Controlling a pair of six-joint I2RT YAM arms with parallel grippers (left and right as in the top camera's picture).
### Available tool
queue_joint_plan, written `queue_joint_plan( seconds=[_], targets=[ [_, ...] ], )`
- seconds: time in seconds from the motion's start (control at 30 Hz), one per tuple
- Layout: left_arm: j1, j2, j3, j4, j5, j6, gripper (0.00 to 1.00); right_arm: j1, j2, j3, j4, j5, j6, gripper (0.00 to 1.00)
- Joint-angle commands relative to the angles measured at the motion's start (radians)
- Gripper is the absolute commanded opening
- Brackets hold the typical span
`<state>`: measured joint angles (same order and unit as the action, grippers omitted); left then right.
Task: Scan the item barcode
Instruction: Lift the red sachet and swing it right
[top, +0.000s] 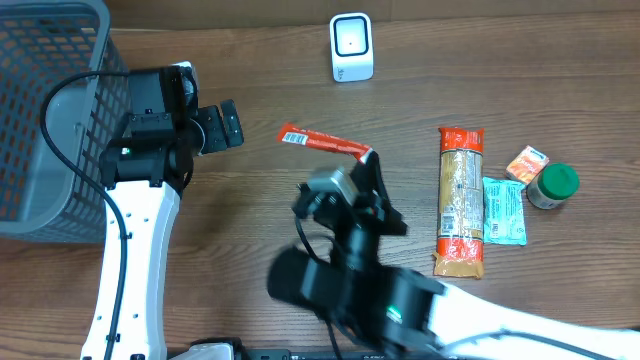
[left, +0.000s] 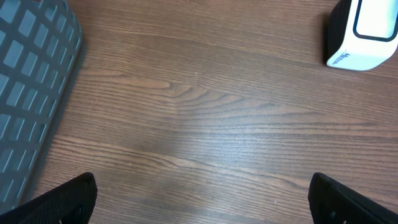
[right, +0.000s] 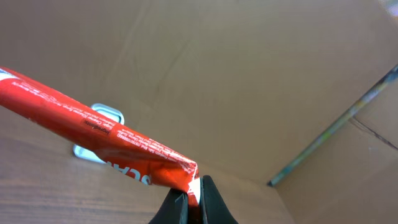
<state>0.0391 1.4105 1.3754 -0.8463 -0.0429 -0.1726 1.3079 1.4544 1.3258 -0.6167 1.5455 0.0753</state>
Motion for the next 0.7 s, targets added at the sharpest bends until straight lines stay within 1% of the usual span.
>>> queue_joint_plan(
  seconds=[0.0, 0.1, 0.27, 0.5, 0.67],
  targets=[
    [0.000, 0.008, 0.005, 0.001, -0.012, 0.013, 1.00, 0.066, -0.079, 0.004, 0.001, 0.026, -0.094, 0.04],
    [0.000, 0.008, 0.005, 0.001, -0.012, 0.013, 1.00, 0.114, -0.125, 0.004, 0.002, 0.026, -0.136, 0.04],
    [0.000, 0.008, 0.005, 0.001, -0.013, 0.013, 1.00, 0.146, -0.216, 0.004, 0.014, 0.026, -0.137, 0.04],
    [-0.001, 0.008, 0.005, 0.002, -0.012, 0.013, 1.00, 0.109, -0.328, 0.004, 0.013, 0.025, -0.136, 0.04],
    [0.000, 0.008, 0.005, 0.001, -0.013, 0.013, 1.00, 0.057, -0.332, 0.004, 0.009, 0.024, -0.136, 0.04]
  ],
)
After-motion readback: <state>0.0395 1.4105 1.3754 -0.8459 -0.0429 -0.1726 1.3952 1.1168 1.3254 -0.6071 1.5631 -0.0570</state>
